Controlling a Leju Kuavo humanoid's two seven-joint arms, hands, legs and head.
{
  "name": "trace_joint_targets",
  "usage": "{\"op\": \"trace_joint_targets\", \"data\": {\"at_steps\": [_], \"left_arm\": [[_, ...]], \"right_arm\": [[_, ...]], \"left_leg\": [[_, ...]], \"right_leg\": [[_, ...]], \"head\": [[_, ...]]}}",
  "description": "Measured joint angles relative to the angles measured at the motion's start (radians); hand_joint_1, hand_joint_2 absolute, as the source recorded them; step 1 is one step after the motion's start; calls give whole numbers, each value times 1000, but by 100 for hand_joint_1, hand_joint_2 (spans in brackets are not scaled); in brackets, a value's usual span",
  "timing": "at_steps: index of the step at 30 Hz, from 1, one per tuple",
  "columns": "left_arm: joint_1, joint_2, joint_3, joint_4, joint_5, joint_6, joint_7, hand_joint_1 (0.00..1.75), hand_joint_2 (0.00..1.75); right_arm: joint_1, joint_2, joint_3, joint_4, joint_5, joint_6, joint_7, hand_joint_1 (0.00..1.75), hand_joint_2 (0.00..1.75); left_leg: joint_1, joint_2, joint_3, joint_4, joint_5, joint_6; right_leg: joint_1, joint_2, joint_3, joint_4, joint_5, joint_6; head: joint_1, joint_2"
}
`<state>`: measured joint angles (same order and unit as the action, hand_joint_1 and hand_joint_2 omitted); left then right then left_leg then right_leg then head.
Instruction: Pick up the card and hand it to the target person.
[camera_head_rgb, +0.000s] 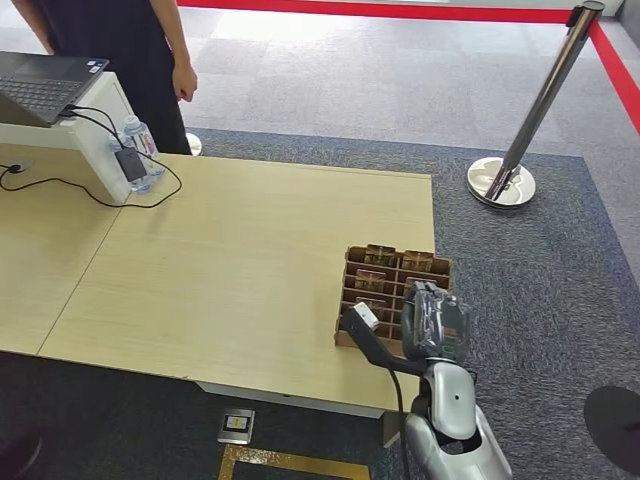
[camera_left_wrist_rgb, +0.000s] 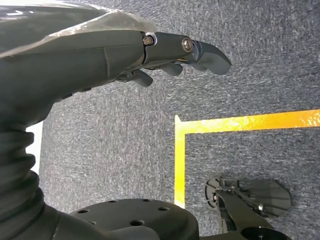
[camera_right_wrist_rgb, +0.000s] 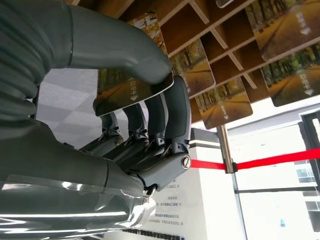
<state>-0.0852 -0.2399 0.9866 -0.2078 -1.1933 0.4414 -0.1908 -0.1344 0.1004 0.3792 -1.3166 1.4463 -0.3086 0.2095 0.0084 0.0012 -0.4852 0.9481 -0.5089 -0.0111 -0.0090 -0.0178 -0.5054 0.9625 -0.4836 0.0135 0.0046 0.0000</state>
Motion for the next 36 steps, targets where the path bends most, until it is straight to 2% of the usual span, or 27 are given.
{"op": "trace_joint_targets", "data": {"at_steps": [10,20,27,31,36], "left_arm": [[0,0,0,0,-1,0,-1,0,175],[-1,0,0,0,0,2,-5,0,175],[-2,-2,0,0,7,6,11,0,175],[-4,-2,0,0,4,5,25,0,175],[-6,-2,0,0,2,6,32,0,175]], "right_arm": [[-7,0,27,-61,-49,15,-44,136,175],[-78,17,95,-48,-228,73,-145,140,175],[-203,73,166,70,-337,106,-211,144,175],[-289,126,219,151,-371,130,-221,147,175],[-346,175,267,216,-395,148,-232,147,175]], "left_leg": [[0,0,0,0,0,0],[0,0,0,0,0,-1],[0,1,0,0,1,-1],[1,1,0,0,1,-2],[1,1,0,0,1,-2]], "right_leg": [[0,0,0,0,0,0],[0,0,0,1,0,0],[0,0,0,2,0,0],[1,0,0,2,0,0],[1,0,0,2,0,0]], "head": [[0,0],[0,0],[0,0],[0,0],[0,0]]}}
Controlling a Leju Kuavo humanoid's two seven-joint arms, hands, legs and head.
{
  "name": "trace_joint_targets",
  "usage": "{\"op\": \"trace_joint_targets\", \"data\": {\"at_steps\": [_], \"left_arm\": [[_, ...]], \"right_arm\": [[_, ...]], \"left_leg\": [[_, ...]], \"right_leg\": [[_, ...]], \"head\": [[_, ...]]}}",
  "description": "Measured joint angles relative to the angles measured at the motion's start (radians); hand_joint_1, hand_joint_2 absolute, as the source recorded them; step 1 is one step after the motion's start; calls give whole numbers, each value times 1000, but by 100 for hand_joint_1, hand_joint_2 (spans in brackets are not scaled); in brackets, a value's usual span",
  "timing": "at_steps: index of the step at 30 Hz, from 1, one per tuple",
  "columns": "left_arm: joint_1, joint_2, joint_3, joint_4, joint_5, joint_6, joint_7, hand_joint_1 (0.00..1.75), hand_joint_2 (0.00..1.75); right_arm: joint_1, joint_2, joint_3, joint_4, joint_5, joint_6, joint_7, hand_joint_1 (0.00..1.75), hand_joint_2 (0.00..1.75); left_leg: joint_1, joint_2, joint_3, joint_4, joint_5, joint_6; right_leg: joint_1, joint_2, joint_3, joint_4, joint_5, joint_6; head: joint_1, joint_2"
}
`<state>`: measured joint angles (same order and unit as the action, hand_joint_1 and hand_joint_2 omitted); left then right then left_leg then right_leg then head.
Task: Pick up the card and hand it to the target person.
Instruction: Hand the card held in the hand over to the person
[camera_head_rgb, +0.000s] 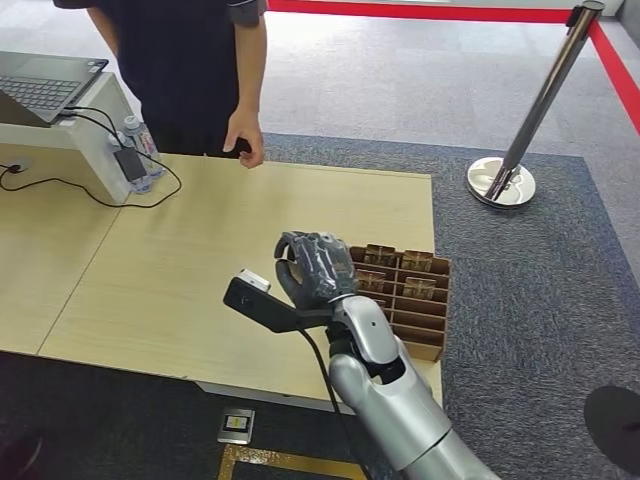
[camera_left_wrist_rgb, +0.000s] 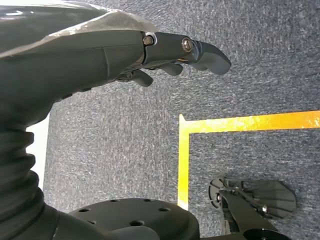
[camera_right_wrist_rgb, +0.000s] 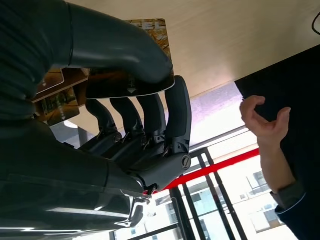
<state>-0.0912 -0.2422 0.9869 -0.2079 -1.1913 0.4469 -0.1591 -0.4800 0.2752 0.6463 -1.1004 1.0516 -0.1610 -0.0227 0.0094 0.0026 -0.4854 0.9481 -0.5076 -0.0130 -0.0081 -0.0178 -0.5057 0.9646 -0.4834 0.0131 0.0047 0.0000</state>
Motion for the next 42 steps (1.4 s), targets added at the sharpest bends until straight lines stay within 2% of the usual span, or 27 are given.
{"op": "trace_joint_targets", "data": {"at_steps": [12,18,28,30,31,32,34,35,38,42], "left_arm": [[-2,-4,1,0,12,12,14,0,175],[-2,-5,1,0,10,10,9,0,175],[-33,-14,0,0,-5,-7,72,0,175],[-36,-17,-1,0,-10,-7,73,0,175],[-36,-17,-1,0,-13,-8,73,0,175],[-36,-18,-1,0,-15,-8,74,0,175],[-37,-19,-2,0,-19,-9,75,0,175],[-38,-19,-2,0,-19,-9,75,0,175],[-39,-20,-3,0,-18,-9,75,0,175],[-37,-20,-3,0,-17,-7,62,0,175]], "right_arm": [[-77,71,77,122,-44,19,-17,153,175],[-99,86,87,201,-65,-14,-19,155,175],[-142,88,86,317,-74,-56,-14,141,175],[-148,88,86,334,-73,-61,-8,116,175],[-149,88,86,341,-73,-64,-6,90,175],[-150,88,86,347,-73,-66,-5,56,175],[-151,87,86,359,-73,-72,-4,10,175],[-151,87,86,363,-73,-75,-5,0,131],[-151,87,86,372,-71,-84,-9,0,0],[-150,87,86,374,-65,-97,-13,0,0]], "left_leg": [[0,0,0,0,0,0],[0,0,0,0,0,0],[0,0,0,0,0,0],[0,0,0,0,0,0],[0,0,0,0,0,0],[0,0,0,0,0,0],[0,0,0,0,0,0],[0,0,0,0,0,0],[0,0,0,0,0,0],[0,0,0,0,0,0]], "right_leg": [[0,0,0,0,0,0],[0,0,0,0,0,0],[0,0,0,0,1,-1],[0,0,0,0,1,-1],[0,0,0,0,1,-1],[0,0,0,0,1,-1],[0,0,-1,0,1,-1],[0,0,-1,0,1,-1],[0,0,-1,0,1,-1],[0,0,-1,0,1,-1]], "head": [[0,0],[0,0],[0,0],[0,0],[0,0],[0,0],[0,0],[0,0],[0,0],[0,0]]}}
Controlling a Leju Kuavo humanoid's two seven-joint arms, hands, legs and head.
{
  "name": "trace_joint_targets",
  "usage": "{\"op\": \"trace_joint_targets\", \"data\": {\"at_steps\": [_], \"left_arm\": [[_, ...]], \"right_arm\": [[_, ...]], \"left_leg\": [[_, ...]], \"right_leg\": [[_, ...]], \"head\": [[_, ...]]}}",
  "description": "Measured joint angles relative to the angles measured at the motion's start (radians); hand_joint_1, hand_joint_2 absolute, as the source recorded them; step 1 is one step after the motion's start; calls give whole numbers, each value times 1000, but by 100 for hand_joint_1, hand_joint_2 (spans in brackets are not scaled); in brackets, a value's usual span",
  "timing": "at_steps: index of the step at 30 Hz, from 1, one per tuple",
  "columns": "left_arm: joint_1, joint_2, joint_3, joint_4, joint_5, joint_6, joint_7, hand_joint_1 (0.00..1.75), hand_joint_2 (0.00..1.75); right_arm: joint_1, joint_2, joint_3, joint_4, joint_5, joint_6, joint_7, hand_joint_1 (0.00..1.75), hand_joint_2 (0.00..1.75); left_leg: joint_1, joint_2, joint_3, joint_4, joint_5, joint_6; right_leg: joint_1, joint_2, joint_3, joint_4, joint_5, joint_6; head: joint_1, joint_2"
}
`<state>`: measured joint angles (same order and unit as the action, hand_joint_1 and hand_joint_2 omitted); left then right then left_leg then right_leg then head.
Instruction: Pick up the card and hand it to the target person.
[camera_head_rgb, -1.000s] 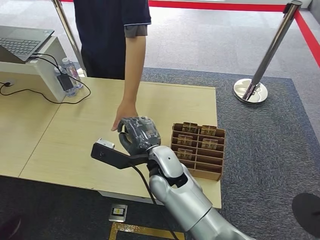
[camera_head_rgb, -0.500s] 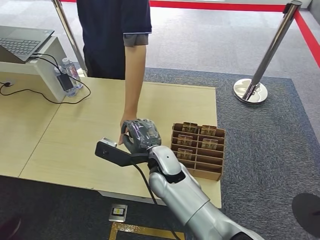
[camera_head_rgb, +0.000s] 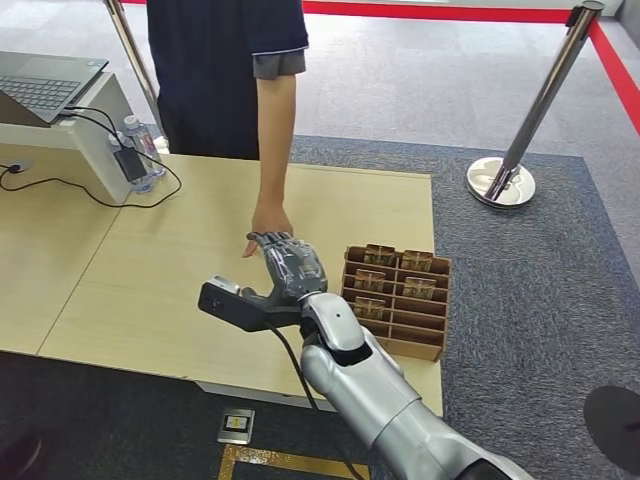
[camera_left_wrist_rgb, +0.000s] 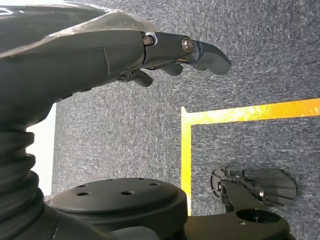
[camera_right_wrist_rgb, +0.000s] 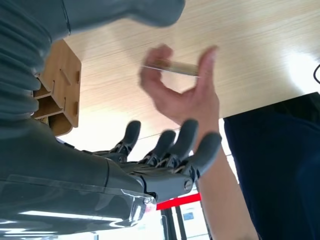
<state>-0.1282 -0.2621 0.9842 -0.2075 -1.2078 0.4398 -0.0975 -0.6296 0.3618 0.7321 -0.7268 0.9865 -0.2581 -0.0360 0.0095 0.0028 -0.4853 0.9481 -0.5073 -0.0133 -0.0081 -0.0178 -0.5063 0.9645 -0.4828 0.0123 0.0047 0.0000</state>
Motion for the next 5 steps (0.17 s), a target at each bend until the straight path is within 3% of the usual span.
{"op": "trace_joint_targets", "data": {"at_steps": [5], "left_arm": [[23,1,0,0,8,2,-70,0,175]], "right_arm": [[15,-8,0,-12,18,-23,9,0,0]], "left_leg": [[0,0,0,0,0,0]], "right_leg": [[0,0,0,0,0,0]], "head": [[0,0]]}}
